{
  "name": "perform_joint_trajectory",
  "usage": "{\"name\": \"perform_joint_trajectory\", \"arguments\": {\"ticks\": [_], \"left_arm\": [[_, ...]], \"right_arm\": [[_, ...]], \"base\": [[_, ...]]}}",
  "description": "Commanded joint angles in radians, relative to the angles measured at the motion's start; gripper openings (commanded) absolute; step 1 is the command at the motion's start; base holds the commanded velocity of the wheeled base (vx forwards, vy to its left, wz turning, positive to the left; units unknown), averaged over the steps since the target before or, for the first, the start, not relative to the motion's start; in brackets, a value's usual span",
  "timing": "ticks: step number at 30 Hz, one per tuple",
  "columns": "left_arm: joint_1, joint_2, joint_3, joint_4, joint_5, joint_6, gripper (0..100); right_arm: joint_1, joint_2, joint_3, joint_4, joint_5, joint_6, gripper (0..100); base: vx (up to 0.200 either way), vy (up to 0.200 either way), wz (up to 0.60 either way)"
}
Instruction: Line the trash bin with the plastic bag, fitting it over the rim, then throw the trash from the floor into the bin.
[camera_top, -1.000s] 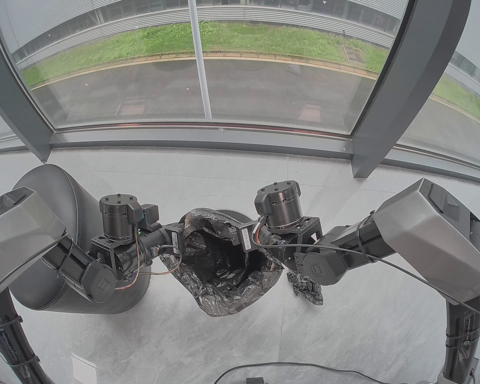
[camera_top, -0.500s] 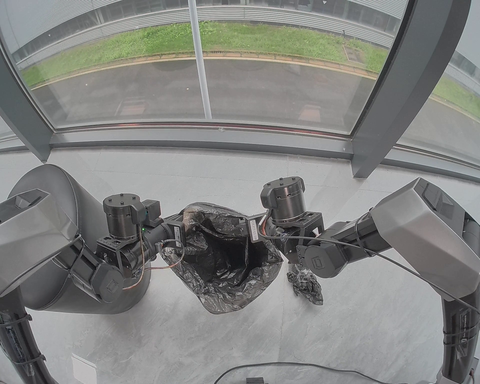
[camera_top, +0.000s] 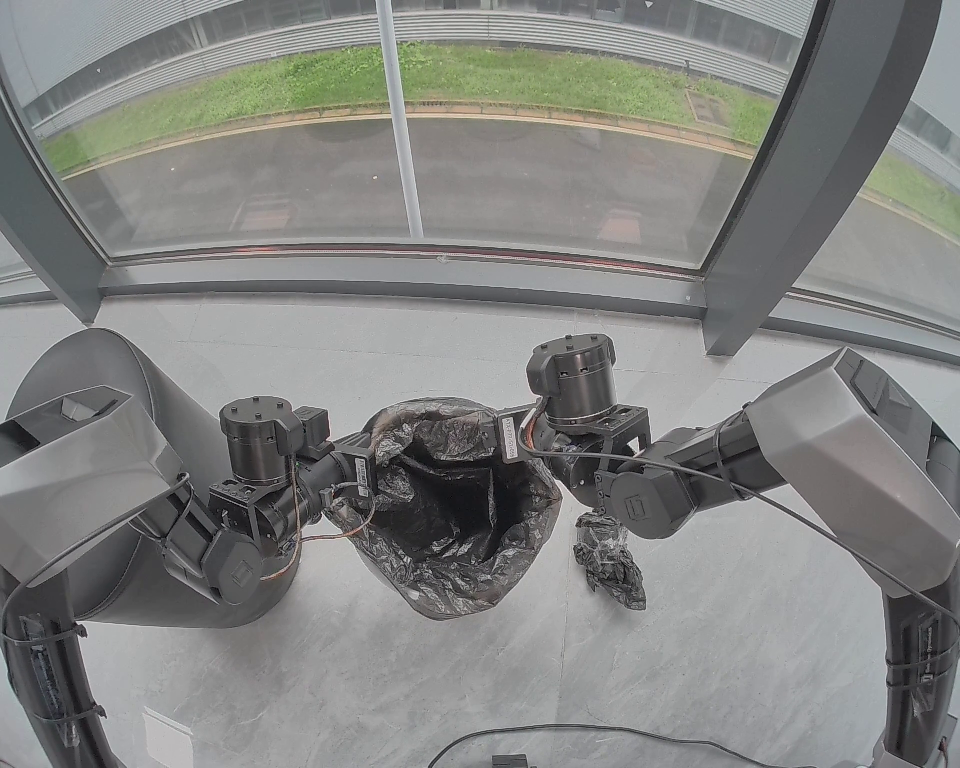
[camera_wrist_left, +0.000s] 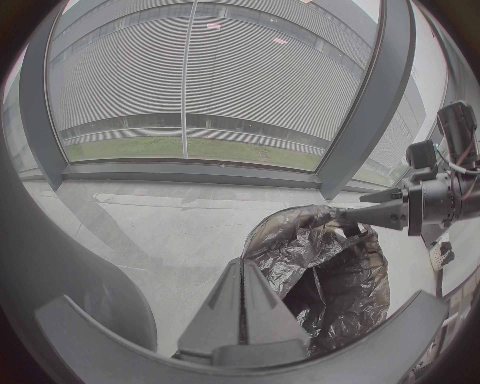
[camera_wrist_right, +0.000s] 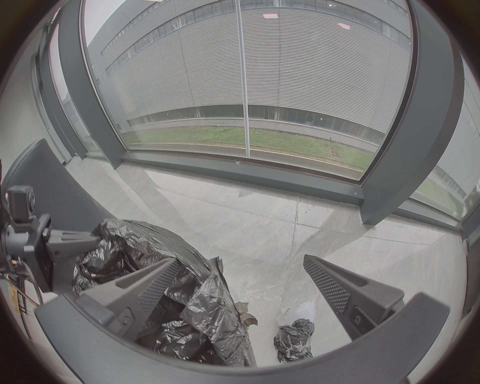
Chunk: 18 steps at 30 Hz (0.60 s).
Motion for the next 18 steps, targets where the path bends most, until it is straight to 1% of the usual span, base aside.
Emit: {"name": "perform_joint_trajectory", "arguments": {"ticks": [1, 18], "left_arm": [[0.014, 0.034, -0.014, -0.002, 0.000, -0.004, 0], [0.025, 0.054, -0.019, -0.002, -0.003, -0.011, 0]], "right_arm": [[0.000, 0.018, -0.035, -0.001, 0.000, -0.003, 100], [-0.001, 0.047, -0.062, -0.001, 0.001, -0.009, 100]], "base": [[0.000, 0.000, 0.00], [0.000, 0.000, 0.00]]}}
